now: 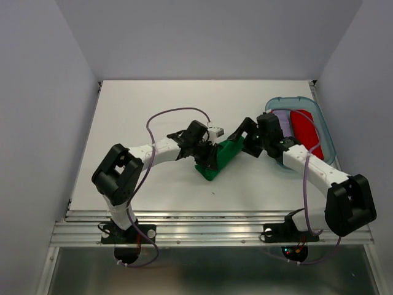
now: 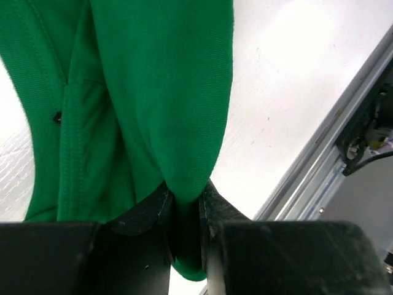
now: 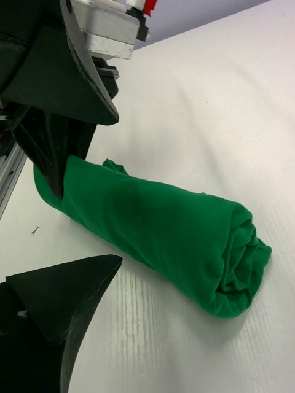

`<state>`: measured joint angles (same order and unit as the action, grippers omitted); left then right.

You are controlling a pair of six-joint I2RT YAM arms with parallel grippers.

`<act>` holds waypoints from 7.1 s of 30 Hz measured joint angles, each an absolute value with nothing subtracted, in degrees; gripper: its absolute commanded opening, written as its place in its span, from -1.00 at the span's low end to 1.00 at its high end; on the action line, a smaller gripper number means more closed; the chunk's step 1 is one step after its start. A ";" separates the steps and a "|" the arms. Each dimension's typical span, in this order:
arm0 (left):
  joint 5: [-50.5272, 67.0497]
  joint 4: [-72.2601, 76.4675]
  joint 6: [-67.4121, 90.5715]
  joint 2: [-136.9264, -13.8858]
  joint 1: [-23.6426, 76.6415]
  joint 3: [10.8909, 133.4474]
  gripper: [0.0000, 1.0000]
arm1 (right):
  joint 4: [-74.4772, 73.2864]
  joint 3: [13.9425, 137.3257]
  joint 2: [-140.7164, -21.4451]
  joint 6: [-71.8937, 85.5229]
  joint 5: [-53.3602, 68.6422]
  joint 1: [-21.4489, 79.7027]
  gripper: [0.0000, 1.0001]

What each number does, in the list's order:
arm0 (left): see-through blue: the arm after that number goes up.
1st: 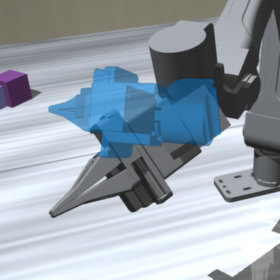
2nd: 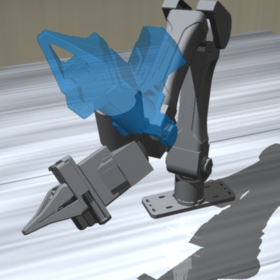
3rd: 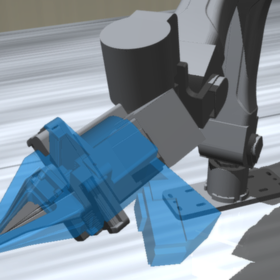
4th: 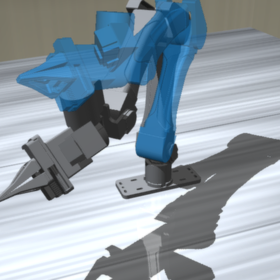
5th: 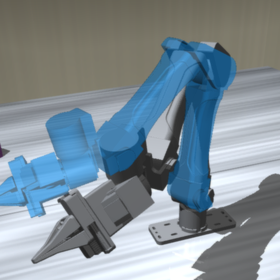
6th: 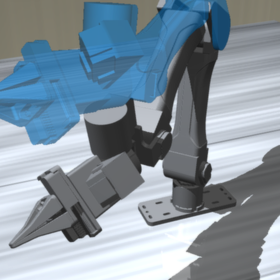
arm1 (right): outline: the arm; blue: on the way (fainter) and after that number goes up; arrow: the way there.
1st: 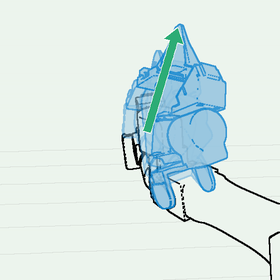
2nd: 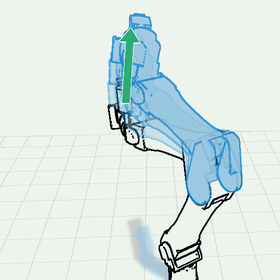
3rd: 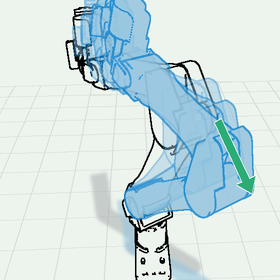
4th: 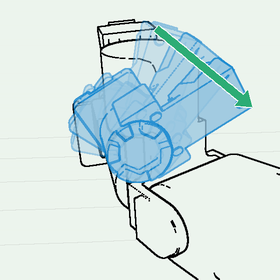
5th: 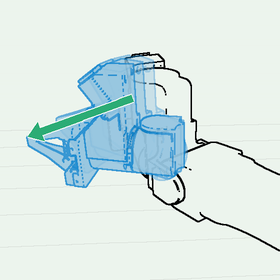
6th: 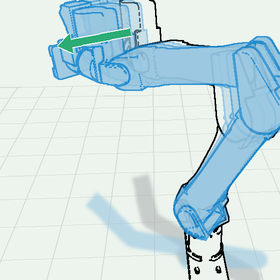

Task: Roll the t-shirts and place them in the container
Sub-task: Roll the T-shirt to the center of the board, then move the bin to the center of the board.

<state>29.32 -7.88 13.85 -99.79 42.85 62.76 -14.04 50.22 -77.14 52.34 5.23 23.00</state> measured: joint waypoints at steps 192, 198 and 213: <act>-0.23 -24.62 29.36 -70.30 30.30 55.13 -0.26 | -28.84 100.82 -119.90 23.59 2.48 6.02 0.50; -0.08 -23.38 30.44 -70.30 28.08 54.08 -0.24 | -28.93 100.66 -119.87 22.04 4.19 14.35 0.50; 2.37 -22.74 31.00 -69.30 23.55 51.35 -0.07 | -31.46 94.37 -114.37 18.39 9.37 26.96 0.52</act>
